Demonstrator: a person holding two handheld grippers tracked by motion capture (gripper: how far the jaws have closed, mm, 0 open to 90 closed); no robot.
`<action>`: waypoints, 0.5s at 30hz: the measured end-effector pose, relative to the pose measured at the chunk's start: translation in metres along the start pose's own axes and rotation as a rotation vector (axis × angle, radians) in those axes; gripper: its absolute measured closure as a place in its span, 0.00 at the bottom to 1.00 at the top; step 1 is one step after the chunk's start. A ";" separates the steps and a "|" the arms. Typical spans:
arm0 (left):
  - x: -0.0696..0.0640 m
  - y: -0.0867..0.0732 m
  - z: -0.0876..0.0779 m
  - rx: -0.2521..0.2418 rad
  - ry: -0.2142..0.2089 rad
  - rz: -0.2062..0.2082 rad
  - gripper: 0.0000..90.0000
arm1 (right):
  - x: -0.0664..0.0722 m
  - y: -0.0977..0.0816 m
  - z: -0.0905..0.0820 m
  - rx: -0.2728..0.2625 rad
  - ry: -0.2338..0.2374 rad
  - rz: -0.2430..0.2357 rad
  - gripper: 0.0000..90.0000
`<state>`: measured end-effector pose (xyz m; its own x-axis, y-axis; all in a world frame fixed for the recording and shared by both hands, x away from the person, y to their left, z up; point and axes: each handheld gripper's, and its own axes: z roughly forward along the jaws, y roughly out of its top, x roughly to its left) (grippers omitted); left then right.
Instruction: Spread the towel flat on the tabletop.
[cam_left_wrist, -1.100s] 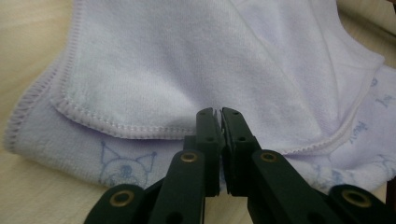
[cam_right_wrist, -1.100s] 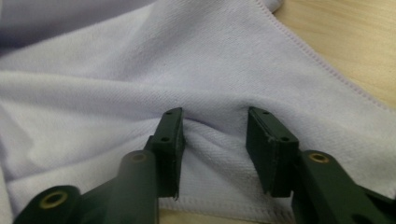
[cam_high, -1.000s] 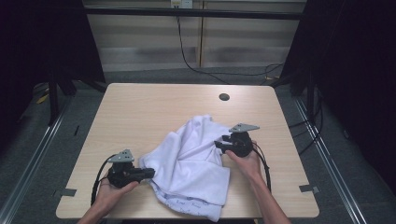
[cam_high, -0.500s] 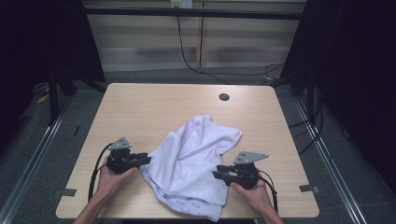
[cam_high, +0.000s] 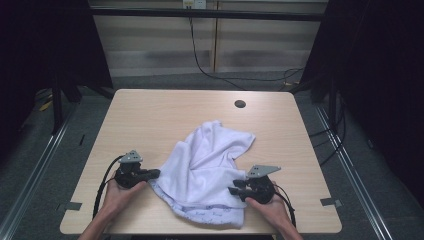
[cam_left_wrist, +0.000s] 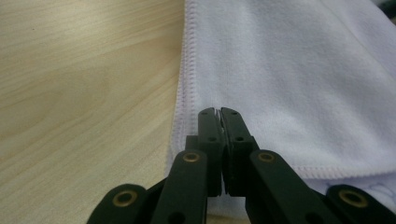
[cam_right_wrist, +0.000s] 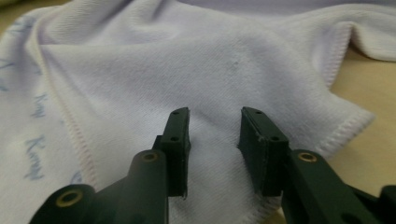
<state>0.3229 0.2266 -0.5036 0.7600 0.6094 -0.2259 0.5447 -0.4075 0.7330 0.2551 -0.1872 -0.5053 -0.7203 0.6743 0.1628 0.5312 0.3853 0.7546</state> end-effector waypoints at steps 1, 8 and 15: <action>-0.002 0.000 0.000 0.005 -0.007 -0.003 0.98 | -0.004 0.002 0.001 -0.002 -0.028 0.001 0.71; -0.017 -0.013 -0.015 0.013 -0.060 -0.022 0.99 | -0.029 0.013 0.001 -0.029 -0.056 0.064 0.62; -0.022 -0.013 -0.024 -0.025 -0.090 -0.036 0.99 | 0.006 0.001 -0.023 -0.027 0.056 -0.010 0.61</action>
<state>0.2907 0.2351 -0.4925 0.7698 0.5589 -0.3082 0.5636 -0.3688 0.7391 0.2407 -0.1972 -0.4892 -0.7499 0.6338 0.1897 0.5121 0.3746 0.7729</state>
